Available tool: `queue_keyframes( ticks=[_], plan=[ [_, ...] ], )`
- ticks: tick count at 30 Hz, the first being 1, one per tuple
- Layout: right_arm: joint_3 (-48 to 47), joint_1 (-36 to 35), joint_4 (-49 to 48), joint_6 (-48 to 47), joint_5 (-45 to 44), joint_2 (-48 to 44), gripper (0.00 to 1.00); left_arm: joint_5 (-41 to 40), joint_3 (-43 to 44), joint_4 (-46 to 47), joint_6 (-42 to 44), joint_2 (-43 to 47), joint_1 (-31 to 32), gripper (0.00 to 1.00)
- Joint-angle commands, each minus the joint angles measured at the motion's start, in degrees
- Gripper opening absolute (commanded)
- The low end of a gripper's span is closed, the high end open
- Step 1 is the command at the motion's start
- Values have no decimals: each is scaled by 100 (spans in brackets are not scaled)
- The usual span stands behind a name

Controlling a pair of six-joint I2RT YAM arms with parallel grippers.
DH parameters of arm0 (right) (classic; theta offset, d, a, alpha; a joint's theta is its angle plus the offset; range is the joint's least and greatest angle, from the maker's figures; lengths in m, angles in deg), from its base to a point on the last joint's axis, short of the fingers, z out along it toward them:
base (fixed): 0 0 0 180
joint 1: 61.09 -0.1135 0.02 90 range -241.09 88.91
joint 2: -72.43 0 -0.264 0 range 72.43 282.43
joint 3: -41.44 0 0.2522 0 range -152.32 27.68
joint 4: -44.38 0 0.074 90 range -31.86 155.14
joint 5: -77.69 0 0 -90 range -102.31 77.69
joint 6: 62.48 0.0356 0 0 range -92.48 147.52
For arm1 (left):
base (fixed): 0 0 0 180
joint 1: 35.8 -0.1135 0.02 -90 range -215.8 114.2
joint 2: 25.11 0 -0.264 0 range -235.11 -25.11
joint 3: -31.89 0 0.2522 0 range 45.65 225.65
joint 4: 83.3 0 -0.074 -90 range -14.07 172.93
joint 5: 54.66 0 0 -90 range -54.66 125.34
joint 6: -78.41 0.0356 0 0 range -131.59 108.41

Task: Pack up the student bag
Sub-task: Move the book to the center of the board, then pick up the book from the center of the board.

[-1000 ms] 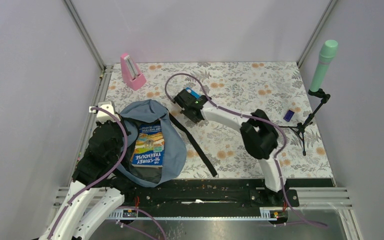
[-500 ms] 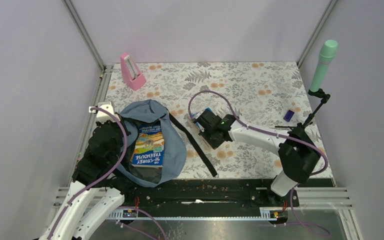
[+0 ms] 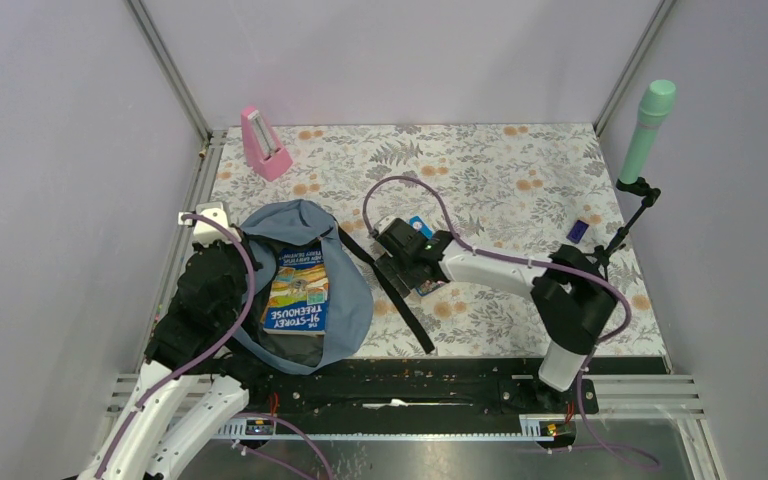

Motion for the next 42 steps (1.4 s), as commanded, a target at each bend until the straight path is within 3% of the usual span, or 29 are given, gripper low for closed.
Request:
queue_keyframes(
  ticks=[1, 7, 10, 13, 17, 23, 31, 32, 33, 35, 37, 42],
  plan=[
    [-264, -84, -239, -279, -366, 405, 74, -69, 95, 833, -23, 48, -58, 0],
    [-172, -85, -188, -134, -750, 761, 75, -80, 93, 835, -17, 54, -58, 0],
    [-25, -84, -179, -27, -919, 845, 70, -76, 89, 843, -14, 58, -58, 0],
    [137, -84, -278, 90, -934, 742, 44, -69, 80, 855, -14, 61, -58, 0],
    [317, -84, -501, 160, -824, 510, 21, -69, 80, 842, -14, 63, -60, 0],
    [286, -84, -654, 257, -490, 338, 0, -64, 74, 851, -5, 77, -58, 0],
    [430, -75, -955, 621, -78, -197, 0, -24, 55, 859, 17, 124, -58, 0],
    [489, -68, -1044, 705, -24, -327, 0, 11, 56, 862, 21, 120, -58, 7],
    [544, -62, -1123, 790, 33, -448, 0, 76, 66, 865, 36, 104, -58, 20],
    [675, -37, -1335, 976, 175, -736, 0, 242, 87, 867, 68, 59, -58, 55],
    [837, -16, -1579, 1173, 341, -966, 0, 440, 118, 873, 104, -6, -58, 81],
    [1201, 9, -2125, 1637, 604, -1385, 0, 1067, 308, 868, 39, -346, -58, 94]
  ],
)
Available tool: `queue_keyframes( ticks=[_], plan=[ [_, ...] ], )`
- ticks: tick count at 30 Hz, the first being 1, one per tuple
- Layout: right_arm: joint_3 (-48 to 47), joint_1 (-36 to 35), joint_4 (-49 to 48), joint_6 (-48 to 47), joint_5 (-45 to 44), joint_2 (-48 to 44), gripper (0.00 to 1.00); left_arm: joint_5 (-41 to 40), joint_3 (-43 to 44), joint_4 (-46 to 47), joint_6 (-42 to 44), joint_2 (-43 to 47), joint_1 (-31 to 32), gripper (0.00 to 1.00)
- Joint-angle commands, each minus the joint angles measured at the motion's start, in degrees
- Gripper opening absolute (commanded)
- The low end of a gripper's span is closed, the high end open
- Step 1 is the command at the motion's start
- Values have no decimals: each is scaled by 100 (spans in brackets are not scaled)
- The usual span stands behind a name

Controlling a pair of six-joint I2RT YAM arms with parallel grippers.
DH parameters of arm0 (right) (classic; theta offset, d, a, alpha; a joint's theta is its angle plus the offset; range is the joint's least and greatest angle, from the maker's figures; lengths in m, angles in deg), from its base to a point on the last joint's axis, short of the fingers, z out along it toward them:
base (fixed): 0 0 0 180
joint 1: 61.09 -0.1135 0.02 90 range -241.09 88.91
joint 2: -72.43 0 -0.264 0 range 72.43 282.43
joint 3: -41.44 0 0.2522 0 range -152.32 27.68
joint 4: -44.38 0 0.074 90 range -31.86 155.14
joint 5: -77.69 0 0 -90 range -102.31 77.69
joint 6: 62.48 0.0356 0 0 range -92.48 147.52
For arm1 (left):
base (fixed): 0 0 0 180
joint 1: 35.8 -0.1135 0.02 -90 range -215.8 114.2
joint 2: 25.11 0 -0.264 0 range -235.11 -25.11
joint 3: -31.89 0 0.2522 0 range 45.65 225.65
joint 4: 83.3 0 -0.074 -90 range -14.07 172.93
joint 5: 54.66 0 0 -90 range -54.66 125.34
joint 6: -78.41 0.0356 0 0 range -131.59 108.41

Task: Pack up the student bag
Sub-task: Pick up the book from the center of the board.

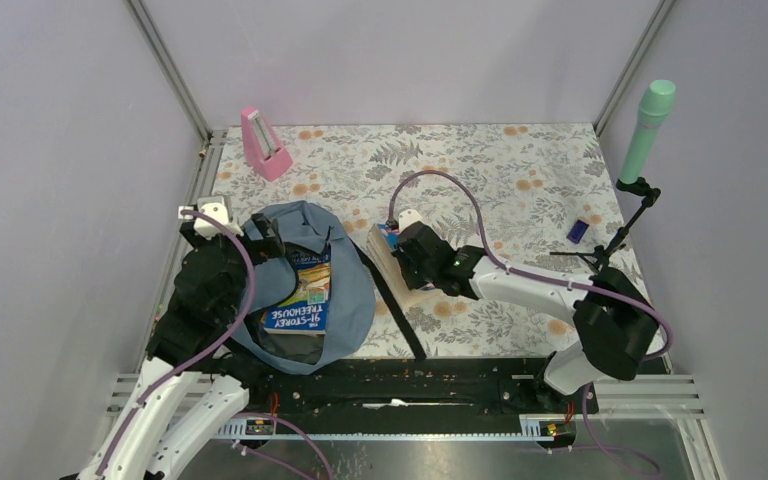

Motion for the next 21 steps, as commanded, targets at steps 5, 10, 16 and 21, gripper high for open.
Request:
queue_keyframes(
  ticks=[5, 10, 16, 21],
  plan=[
    [575, 30, -1051, 907, 454, -805, 0, 1388, 592, 505, -522, -664, 63, 99],
    [925, 37, -1478, 1039, 378, -1152, 0, 1446, 768, 844, -844, -1123, 688, 99],
    [1313, 37, -1739, 1081, 180, -1561, 0, 1829, 1118, 967, -1664, -2235, 1259, 99],
    [1459, 38, -1796, 1070, 27, -1770, 0, 2192, 1094, 1433, -2655, -3129, 1274, 99]
  ],
)
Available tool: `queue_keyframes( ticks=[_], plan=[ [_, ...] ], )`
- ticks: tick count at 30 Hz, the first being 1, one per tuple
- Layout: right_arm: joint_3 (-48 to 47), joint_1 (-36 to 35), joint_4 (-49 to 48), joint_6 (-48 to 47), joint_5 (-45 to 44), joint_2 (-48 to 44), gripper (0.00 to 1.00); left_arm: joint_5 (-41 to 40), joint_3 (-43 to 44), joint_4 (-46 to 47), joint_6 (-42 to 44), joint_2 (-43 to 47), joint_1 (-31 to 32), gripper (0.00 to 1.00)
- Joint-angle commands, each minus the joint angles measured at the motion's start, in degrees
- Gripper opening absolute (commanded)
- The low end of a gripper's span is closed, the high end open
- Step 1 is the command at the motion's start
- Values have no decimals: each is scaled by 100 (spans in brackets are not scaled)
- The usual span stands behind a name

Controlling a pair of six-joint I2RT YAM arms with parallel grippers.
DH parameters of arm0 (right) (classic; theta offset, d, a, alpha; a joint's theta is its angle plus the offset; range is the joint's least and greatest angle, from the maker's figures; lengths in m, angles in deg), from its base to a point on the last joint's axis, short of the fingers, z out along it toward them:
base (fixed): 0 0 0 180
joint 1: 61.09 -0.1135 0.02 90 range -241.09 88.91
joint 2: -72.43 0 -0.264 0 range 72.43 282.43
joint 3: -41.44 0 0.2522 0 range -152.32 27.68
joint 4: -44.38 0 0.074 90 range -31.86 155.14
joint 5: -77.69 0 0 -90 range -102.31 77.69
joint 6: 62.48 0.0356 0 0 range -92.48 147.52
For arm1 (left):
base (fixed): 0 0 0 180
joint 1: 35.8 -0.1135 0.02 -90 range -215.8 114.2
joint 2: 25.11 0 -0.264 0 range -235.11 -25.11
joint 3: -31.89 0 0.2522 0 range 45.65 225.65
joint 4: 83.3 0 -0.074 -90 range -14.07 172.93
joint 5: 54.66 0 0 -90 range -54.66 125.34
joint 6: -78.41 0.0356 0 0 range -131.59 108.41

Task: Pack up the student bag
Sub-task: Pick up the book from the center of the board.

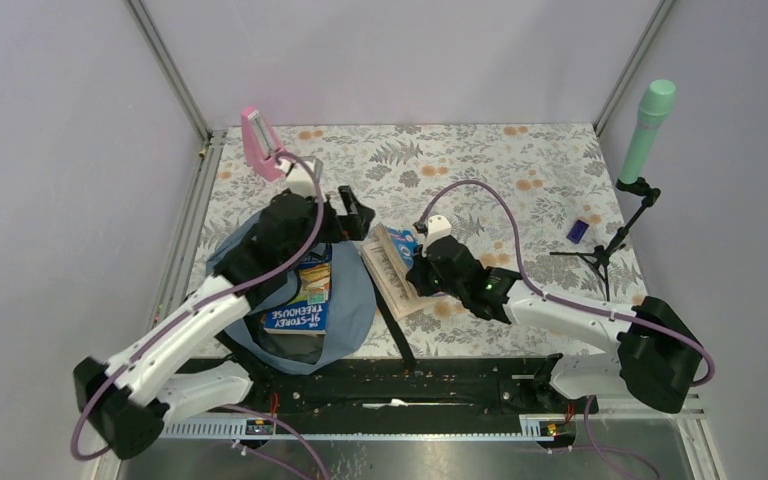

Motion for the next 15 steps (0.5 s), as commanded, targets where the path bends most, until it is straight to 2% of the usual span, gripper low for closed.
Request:
queue_keyframes(
  ticks=[1, 7, 15],
  plan=[
    [54, 24, -466, 118, -218, -316, 0, 564, 91, 725, -1177, -599, 12, 99],
    [162, 30, -638, 180, -190, -377, 0, 1193, 75, 1244, -1902, -1603, 9, 99],
    [214, 24, -716, 220, -177, -406, 0, 1319, -45, 1334, -2138, -2416, 5, 99]
  ],
)
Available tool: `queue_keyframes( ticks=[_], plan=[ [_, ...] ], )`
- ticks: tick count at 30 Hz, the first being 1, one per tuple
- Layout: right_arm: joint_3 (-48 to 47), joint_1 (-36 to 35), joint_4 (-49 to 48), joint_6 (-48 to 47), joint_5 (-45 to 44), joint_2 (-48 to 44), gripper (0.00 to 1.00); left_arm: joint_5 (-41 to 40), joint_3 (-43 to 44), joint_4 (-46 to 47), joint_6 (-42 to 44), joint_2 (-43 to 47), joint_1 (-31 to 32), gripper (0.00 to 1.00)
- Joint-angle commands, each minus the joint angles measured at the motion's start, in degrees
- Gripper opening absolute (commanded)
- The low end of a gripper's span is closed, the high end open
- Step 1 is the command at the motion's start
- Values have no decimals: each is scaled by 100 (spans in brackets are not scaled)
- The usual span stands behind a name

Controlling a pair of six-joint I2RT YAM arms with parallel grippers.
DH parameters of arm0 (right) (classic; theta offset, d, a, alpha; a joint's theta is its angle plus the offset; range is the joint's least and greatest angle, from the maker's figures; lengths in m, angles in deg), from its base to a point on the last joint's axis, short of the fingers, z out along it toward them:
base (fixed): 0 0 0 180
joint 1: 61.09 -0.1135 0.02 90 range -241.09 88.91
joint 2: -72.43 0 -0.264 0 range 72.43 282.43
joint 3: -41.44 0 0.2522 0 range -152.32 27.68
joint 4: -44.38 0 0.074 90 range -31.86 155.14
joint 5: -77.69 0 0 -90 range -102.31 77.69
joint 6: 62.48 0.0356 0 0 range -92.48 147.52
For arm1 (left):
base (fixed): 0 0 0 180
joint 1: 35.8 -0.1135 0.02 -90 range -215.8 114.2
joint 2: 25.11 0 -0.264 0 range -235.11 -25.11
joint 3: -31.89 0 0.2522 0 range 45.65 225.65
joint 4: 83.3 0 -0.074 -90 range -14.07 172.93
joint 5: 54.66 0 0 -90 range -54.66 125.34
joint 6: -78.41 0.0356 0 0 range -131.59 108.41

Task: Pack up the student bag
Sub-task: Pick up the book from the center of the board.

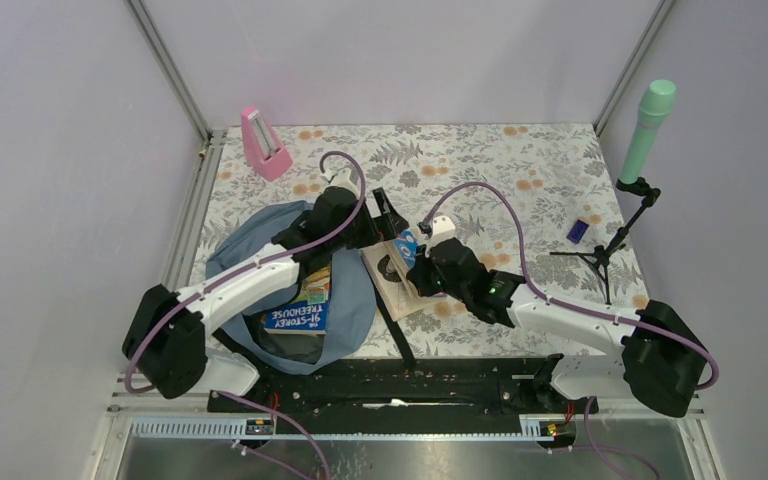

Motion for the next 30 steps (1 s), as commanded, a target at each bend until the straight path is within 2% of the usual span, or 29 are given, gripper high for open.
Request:
queue_keyframes(
  ticks=[1, 15, 18, 21, 25, 28, 29, 30],
  plan=[
    [-13, 22, -424, 115, -117, -210, 0, 258, -58, 451, -304, -279, 3, 99],
    [1, 23, -450, 132, -92, -210, 0, 305, -254, 792, -430, -811, 8, 97],
    [-9, 23, -450, 124, -82, -211, 0, 407, -234, 900, -471, -961, 5, 83],
    [-6, 21, -450, 94, -73, -229, 0, 438, -226, 975, -501, -1060, 8, 59],
    [12, 20, -443, -11, -32, -265, 0, 526, -195, 1003, -531, -1152, 8, 44],
    [-41, 20, -292, -86, -29, -293, 0, 534, -243, 1096, -586, -1104, 6, 18],
    [-62, 15, -204, -146, -35, -326, 10, 543, -257, 1140, -597, -1086, 8, 9],
    [-43, 27, -162, -179, -107, -390, 29, 586, -268, 1212, -580, -1072, -2, 4]
  ],
)
